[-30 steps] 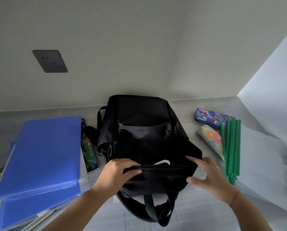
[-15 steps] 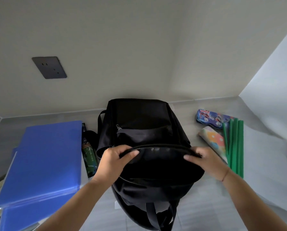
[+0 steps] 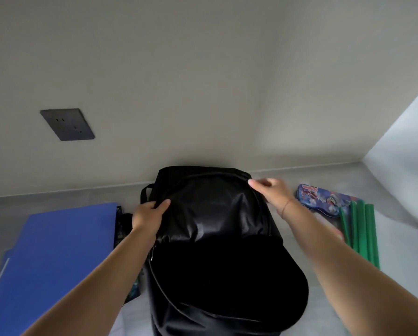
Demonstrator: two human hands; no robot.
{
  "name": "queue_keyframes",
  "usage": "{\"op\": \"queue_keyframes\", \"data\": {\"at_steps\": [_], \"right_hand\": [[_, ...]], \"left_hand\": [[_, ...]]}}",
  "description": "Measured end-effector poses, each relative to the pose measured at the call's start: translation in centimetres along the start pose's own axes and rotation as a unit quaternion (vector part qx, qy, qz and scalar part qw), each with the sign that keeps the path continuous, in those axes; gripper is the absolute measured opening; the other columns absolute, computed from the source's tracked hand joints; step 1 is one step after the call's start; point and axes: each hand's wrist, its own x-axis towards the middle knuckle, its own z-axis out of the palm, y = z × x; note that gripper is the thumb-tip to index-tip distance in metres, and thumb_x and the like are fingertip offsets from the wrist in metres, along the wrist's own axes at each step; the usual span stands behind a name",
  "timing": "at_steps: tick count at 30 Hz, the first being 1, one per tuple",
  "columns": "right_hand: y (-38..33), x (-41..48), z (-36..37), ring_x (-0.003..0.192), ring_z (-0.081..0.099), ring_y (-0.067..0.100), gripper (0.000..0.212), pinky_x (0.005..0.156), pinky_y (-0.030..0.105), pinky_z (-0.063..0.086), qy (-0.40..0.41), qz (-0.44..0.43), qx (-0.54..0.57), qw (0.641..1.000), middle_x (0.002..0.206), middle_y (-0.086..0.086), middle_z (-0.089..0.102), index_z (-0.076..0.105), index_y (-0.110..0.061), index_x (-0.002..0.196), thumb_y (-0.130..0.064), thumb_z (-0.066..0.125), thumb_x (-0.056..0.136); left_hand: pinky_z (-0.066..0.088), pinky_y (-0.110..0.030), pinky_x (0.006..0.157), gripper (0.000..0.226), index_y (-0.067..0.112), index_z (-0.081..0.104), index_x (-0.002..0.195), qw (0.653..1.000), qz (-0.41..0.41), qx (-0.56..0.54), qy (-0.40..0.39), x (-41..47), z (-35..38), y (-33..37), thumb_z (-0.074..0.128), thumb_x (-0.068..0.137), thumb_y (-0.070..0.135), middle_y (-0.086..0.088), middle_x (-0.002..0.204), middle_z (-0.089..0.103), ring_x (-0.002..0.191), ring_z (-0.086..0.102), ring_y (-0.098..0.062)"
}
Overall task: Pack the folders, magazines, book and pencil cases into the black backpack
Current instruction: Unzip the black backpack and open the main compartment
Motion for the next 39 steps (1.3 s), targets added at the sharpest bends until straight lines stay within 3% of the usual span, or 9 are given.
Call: {"op": "queue_keyframes", "data": {"at_steps": [5,8,14,18,20,23,26,30,39], "right_hand": [[5.7,-3.5,-0.7,0.053,0.037,0.007,0.041,0.054,0.029,0.03,-0.076,-0.038,-0.128,0.988,0.055,-0.003,0.04,0.048,-0.012,0.055,-0.035,0.07,0.081],[6.9,-3.1,0.0,0.056,0.034,0.015,0.044,0.053,0.028,0.027,-0.008,-0.036,-0.156,0.987,0.053,0.001,0.033,0.037,-0.016,0.054,-0.028,0.065,0.086],[8.5,-0.9,3.1,0.071,0.056,0.036,0.05,0.059,0.03,0.028,0.096,0.042,-0.232,0.967,0.058,0.01,0.048,0.038,-0.012,0.052,-0.042,0.06,0.086],[9.0,-1.7,3.9,0.09,0.061,0.034,0.031,0.071,0.031,0.039,0.142,0.071,-0.211,0.965,0.083,0.011,0.064,0.058,-0.012,0.081,-0.042,0.064,0.083],[8.2,-2.7,3.8,0.099,0.058,0.034,0.03,0.083,0.037,0.041,0.191,0.011,-0.224,0.956,0.097,0.01,0.064,0.059,-0.012,0.098,-0.037,0.065,0.082],[7.3,-5.7,4.7,0.114,0.05,0.032,0.042,0.095,0.042,0.037,0.205,-0.158,-0.282,0.924,0.119,0.01,0.056,0.058,-0.017,0.114,-0.042,0.057,0.08],[8.8,-8.7,5.8,0.142,0.023,0.022,0.064,0.115,0.044,0.016,0.049,-0.224,-0.398,0.888,0.153,0.001,0.028,0.036,-0.032,0.14,-0.06,0.039,0.083],[13.0,-9.3,6.6,0.148,-0.005,0.018,0.069,0.116,0.046,-0.007,-0.04,-0.173,-0.515,0.838,0.161,-0.007,-0.001,0.007,-0.037,0.149,-0.065,0.024,0.088],[15.0,-8.6,6.2,0.148,0.002,0.015,0.067,0.116,0.048,-0.006,-0.015,-0.177,-0.546,0.819,0.16,-0.009,0.011,0.016,-0.035,0.148,-0.063,0.019,0.087]], "left_hand": [[0.045,-0.025,0.06,0.025,0.026,0.061,0.07,1.0,-0.012,-0.018,0.019,0.2,0.9,-2.2,0.061,0.084,0.048,0.006,0.075,0.061,0.072,0.059,-0.014],[0.042,-0.027,0.053,0.047,0.008,0.062,0.067,0.999,0.019,0.013,0.038,0.4,1.1,-2.9,0.055,0.087,0.05,-0.005,0.067,0.061,0.063,0.058,-0.02],[0.049,-0.035,0.074,0.05,0.005,0.066,0.096,0.995,0.009,0.075,0.069,1.0,2.0,-5.2,0.052,0.088,0.052,-0.006,0.09,0.066,0.091,0.063,-0.031],[0.044,-0.033,0.07,0.045,0.008,0.055,0.112,0.987,0.065,0.088,0.114,-0.2,1.9,-5.0,0.059,0.086,0.046,-0.004,0.096,0.059,0.097,0.06,-0.032],[0.045,-0.041,0.081,0.048,0.012,0.048,0.122,0.955,0.205,0.142,0.162,-1.7,1.6,-4.6,0.061,0.086,0.039,-0.01,0.112,0.056,0.108,0.054,-0.032],[0.023,-0.045,0.109,0.053,0.023,0.043,0.136,0.836,0.436,0.32,0.097,-4.2,1.3,-5.5,0.044,0.091,0.051,-0.006,0.143,0.041,0.135,0.032,-0.025],[-0.002,-0.045,0.118,0.073,0.031,0.017,0.148,0.756,0.415,0.505,-0.03,-5.4,0.6,-8.0,0.009,0.086,0.068,0.0,0.158,0.014,0.147,0.001,-0.022],[-0.013,-0.044,0.115,0.073,0.038,-0.02,0.142,0.774,0.338,0.533,-0.055,-4.3,0.7,-10.4,-0.006,0.079,0.073,0.008,0.155,-0.022,0.141,-0.024,-0.015],[-0.011,-0.044,0.117,0.069,0.036,-0.015,0.143,0.81,0.315,0.494,-0.04,-5.2,2.2,-11.6,0.002,0.084,0.068,0.011,0.153,-0.023,0.141,-0.024,-0.012]]}}
